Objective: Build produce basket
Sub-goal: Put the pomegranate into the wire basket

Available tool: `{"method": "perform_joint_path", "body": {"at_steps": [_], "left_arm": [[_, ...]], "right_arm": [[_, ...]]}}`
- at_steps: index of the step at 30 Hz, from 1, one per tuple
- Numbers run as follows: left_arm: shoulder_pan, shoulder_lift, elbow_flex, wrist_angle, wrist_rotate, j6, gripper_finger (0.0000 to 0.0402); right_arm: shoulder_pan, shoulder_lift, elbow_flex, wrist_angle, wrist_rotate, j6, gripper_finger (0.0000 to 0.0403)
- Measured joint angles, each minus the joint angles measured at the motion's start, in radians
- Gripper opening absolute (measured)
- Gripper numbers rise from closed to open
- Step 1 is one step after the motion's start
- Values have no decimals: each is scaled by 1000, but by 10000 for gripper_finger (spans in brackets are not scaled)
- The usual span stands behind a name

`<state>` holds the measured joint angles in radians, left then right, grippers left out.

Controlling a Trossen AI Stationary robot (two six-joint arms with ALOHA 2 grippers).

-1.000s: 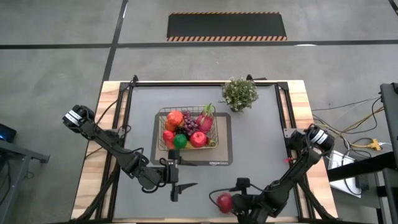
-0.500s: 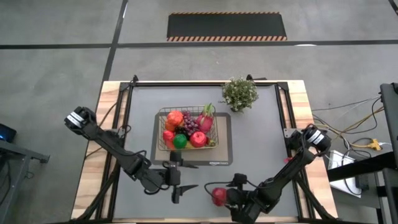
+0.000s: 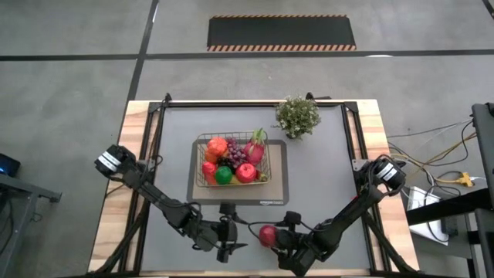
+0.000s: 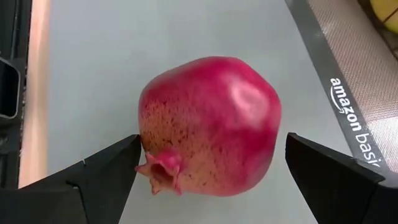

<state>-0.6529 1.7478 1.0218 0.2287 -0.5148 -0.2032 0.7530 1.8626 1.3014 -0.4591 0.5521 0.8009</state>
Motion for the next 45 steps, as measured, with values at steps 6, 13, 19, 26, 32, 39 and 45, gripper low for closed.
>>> {"method": "perform_joint_path", "body": {"at_steps": [6, 13, 19, 26, 32, 39, 45], "left_arm": [[-2, 0, 0, 4, -1, 1, 295], [-2, -5, -11, 0, -2, 6, 295], [-4, -11, -14, -1, -17, 28, 295], [-8, -65, -14, -14, -21, 151, 295], [-15, -169, -15, -93, -105, 293, 295], [-16, -252, -22, -141, -176, 410, 295], [-14, -304, -95, -117, -186, 454, 295]], "right_arm": [[-26, 0, 0, 8, 2, -5, 369], [-45, 0, 0, 32, 6, -16, 315], [-53, -2, 1, 33, 5, -29, 274], [-57, -21, 1, 15, -28, -33, 259], [-66, -79, 0, -10, -95, -24, 256], [-95, -159, 0, -58, -224, 34, 256], [-106, -234, 0, -126, -235, 39, 245]]}}
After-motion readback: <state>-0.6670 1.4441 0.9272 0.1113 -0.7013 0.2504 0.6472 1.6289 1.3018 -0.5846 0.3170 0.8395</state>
